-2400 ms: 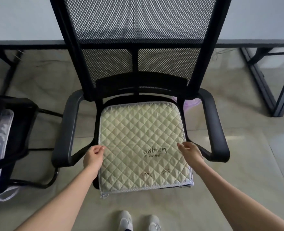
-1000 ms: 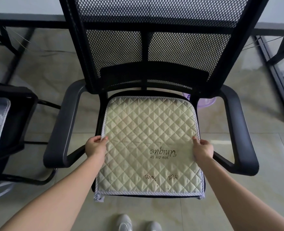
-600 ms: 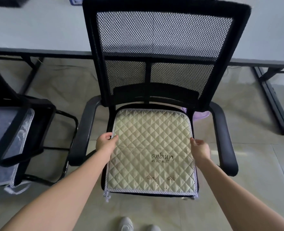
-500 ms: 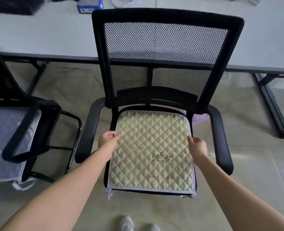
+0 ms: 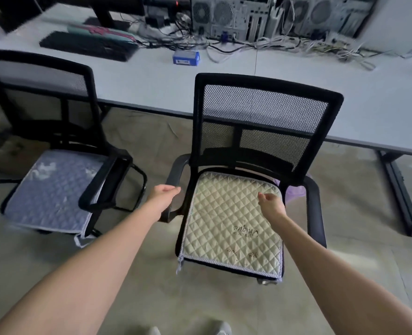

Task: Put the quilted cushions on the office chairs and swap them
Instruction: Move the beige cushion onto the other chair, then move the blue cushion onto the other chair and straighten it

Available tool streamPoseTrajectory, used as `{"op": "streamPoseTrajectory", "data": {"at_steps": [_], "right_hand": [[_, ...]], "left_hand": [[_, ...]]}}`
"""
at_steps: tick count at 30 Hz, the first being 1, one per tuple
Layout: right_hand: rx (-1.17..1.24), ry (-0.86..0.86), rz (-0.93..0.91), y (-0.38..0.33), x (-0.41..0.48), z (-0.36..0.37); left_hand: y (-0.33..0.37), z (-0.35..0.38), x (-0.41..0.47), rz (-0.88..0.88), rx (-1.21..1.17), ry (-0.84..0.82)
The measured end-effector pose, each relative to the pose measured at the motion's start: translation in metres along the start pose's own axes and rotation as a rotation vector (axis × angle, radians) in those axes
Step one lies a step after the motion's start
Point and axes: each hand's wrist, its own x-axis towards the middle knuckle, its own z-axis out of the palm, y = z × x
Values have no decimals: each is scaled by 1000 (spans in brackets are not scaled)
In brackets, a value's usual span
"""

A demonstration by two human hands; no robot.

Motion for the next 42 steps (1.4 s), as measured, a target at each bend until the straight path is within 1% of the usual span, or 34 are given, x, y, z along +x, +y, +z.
{"op": "streamPoseTrajectory", "data": {"at_steps": [4, 9, 13, 17, 19, 24, 31, 35, 42], "right_hand": [[-43, -46, -58, -34, -31, 19], [-36, -80, -115, -71, -71, 67], [-30, -104, -161, -107, -114, 124], [-58, -152, -203, -143, -162, 192], [-96, -150, -219, -161, -188, 226], [-80, -195, -237, -200, -245, 306], [-67, -200, -285, -235, -279, 381], [-59, -213, -304, -245, -288, 412], [-14, -211, -218, -264, -274, 471]], "left_hand": [[1, -48, -15, 13, -9, 35], [-11, -126, -26, 16, -35, 57], [-30, -203, -27, 31, -54, 100], [-56, -284, -28, 9, -87, 126], [-71, -324, -30, -1, -104, 133], [-104, -418, -29, -29, -149, 189], [-133, -498, -11, -70, -218, 249], [-142, -524, 0, -85, -231, 265], [-143, -566, 49, -60, -201, 249]]}}
